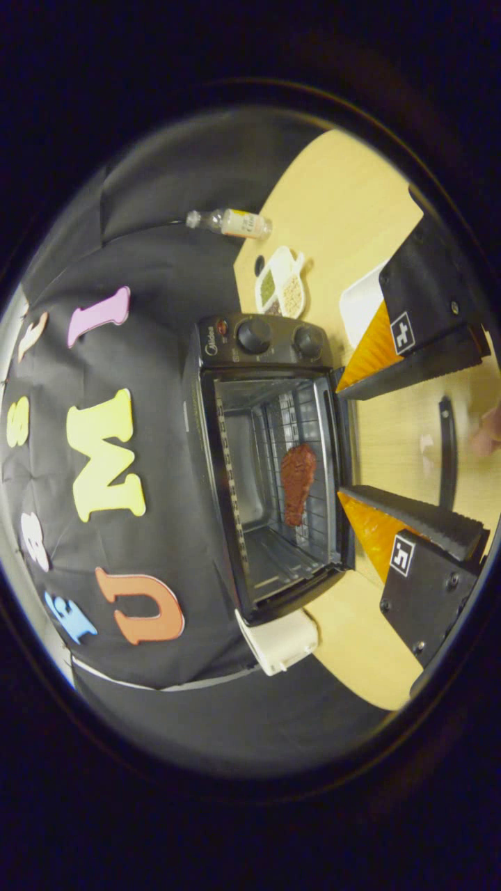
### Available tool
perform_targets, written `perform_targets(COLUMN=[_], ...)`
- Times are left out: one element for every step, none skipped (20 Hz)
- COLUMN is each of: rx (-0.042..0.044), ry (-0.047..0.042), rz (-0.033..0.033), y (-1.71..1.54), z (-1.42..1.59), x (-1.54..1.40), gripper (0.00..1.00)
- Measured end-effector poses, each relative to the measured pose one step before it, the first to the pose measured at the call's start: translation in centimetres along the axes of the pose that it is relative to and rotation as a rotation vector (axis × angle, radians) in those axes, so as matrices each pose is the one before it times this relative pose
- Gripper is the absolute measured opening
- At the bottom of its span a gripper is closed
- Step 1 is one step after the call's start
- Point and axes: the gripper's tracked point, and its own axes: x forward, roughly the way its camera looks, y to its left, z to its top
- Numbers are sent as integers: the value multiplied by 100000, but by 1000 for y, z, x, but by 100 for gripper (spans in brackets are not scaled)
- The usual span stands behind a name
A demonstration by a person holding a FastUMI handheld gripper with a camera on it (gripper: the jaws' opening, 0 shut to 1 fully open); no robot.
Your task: Open the toaster oven, put the food inside, and close the toaster oven door.
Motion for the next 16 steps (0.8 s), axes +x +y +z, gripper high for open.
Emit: perform_targets(rx=[-2523,-1024,-314,-388,373,453,289,116,147,413,418,551,342,-81,286,1042], ry=[-2194,-1757,-712,1369,2028,2742,2987,2328,1253,853,1783,3008,3039,3128,2534,1483], rz=[-518,-516,-402,178,876,2276,593,74,320,1651,312,-588,-88,-734,-1442,-1761], y=[237,232,233,810,493,819,322,115,-28,521,214,-144,55,-4,-328,-472], z=[-445,-535,-552,-1695,-1003,-1073,-984,-796,92,-600,-831,-898,-635,-670,-467,-370], x=[-1394,-1187,-944,-566,-161,-356,-139,-144,-337,97,161,368,478,419,199,341], gripper=[79,81,84,86,89,92,95,98,100,100,100,100,100,100,100,100])
